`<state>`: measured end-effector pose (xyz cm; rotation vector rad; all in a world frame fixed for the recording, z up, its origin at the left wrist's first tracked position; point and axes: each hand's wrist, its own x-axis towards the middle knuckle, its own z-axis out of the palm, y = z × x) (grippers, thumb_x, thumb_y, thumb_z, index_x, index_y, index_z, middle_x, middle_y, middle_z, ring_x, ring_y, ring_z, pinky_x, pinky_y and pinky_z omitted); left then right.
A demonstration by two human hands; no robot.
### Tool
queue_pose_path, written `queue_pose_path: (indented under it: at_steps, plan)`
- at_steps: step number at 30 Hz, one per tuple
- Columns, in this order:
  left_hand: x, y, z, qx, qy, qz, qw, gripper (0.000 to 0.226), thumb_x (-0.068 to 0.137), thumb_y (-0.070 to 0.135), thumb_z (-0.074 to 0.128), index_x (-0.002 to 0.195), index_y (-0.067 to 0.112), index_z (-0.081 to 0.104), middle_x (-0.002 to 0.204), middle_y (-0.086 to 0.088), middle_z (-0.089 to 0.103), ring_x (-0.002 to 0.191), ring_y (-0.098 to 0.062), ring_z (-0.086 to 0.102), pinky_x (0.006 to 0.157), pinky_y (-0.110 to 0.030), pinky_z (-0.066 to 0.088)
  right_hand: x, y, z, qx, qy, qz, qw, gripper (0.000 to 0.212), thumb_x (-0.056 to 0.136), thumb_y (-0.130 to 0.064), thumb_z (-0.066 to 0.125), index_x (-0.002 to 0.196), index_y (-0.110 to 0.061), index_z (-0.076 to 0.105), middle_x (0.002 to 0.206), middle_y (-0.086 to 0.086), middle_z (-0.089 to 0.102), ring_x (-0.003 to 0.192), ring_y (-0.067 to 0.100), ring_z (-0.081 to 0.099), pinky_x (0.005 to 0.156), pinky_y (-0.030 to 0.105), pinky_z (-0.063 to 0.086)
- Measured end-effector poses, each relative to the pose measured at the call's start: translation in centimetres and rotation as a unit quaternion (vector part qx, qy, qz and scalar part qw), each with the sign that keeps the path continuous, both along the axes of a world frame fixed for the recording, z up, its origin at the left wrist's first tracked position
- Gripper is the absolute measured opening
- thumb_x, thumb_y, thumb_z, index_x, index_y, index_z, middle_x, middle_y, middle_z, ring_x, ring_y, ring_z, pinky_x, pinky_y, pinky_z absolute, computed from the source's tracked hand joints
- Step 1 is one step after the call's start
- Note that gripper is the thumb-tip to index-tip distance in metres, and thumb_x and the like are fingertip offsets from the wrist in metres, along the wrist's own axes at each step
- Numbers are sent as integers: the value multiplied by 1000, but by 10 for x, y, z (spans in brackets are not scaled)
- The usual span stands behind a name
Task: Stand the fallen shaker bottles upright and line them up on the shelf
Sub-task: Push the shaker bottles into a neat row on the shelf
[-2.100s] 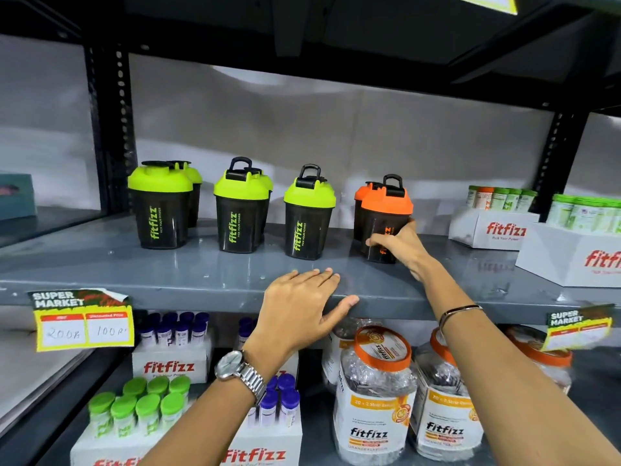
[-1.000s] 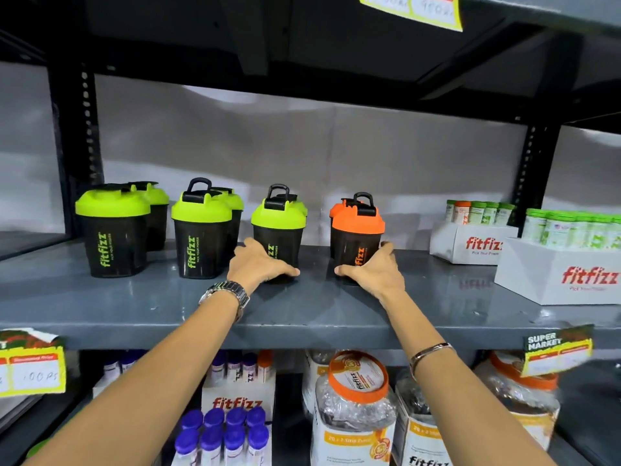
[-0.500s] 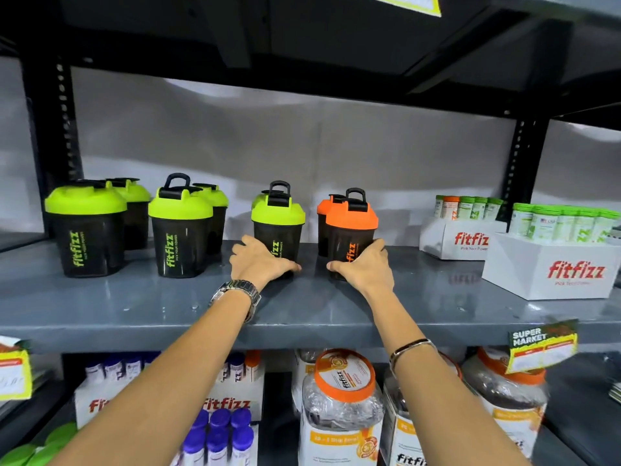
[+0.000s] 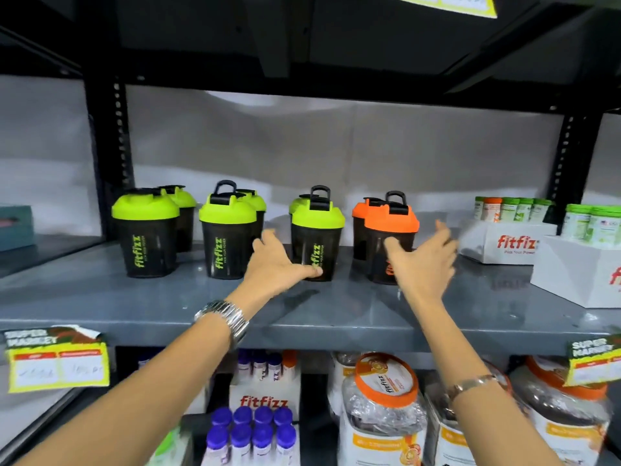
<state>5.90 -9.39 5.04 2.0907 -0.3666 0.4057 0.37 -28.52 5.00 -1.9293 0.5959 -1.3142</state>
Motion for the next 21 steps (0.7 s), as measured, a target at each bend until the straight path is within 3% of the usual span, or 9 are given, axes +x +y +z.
queue_pose_path:
  at_steps: [3, 5, 6, 9, 11, 14, 17, 21]
  plan:
    - [-17, 59, 2, -146, -173, 37, 973, 76, 64, 13, 83, 127, 15, 42, 116, -3, 56, 98, -15, 55, 86, -31, 45, -12, 42, 1, -32, -199, 49, 978, 54, 69, -26, 59, 121, -15, 47, 117, 7, 56, 104, 26, 55, 87, 38, 43]
    - [-19, 99, 4, -172, -282, 150, 932, 68, 66, 8, 79, 124, 17, 44, 116, -1, 56, 99, -14, 55, 86, -33, 45, -12, 80, 1, -28, -191, 177, 965, 41, 72, -21, 61, 111, -17, 53, 100, 1, 62, 87, 19, 60, 80, 36, 50]
    - [-16, 116, 4, -162, -303, 205, 916, 69, 67, 7, 78, 125, 16, 43, 120, -5, 54, 105, -18, 54, 90, -37, 44, -8, 99, 0, -44, -135, 237, 961, 39, 72, -22, 62, 110, -19, 53, 96, -1, 62, 84, 17, 61, 80, 40, 51]
    - [8, 156, 0, -97, -196, 321, 921, 88, 63, 15, 84, 134, 6, 33, 133, -19, 42, 121, -35, 41, 99, -48, 35, 16, 150, -6, -101, 93, 342, 930, 60, 73, -33, 68, 124, -17, 41, 120, 5, 53, 108, 23, 55, 92, 44, 46]
    - [22, 170, -3, -71, -76, 323, 941, 107, 58, 24, 88, 138, -1, 23, 136, -27, 34, 125, -42, 34, 103, -50, 31, 34, 173, -7, -51, 178, 370, 910, 77, 70, -38, 72, 130, -11, 32, 134, 12, 41, 122, 30, 45, 99, 45, 41]
    - [40, 178, -5, -74, 8, 252, 965, 114, 55, 29, 90, 138, -5, 18, 140, -27, 31, 131, -39, 31, 107, -45, 30, 56, 194, -2, 6, 213, 344, 915, 93, 63, -40, 79, 131, -6, 25, 141, 16, 32, 128, 36, 38, 101, 47, 40]
    - [53, 179, -6, -51, 19, 229, 972, 102, 61, 33, 86, 133, -4, 24, 138, -25, 38, 127, -37, 39, 102, -43, 36, 72, 207, 5, 31, 215, 298, 930, 101, 60, -41, 82, 134, -5, 23, 145, 19, 29, 132, 37, 35, 99, 46, 41]
    - [60, 189, -8, -19, 6, 234, 972, 88, 65, 37, 82, 125, -2, 31, 131, -25, 46, 120, -41, 46, 94, -45, 40, 82, 219, 6, 27, 219, 263, 939, 98, 61, -41, 82, 132, -5, 25, 142, 18, 35, 128, 37, 41, 93, 45, 44]
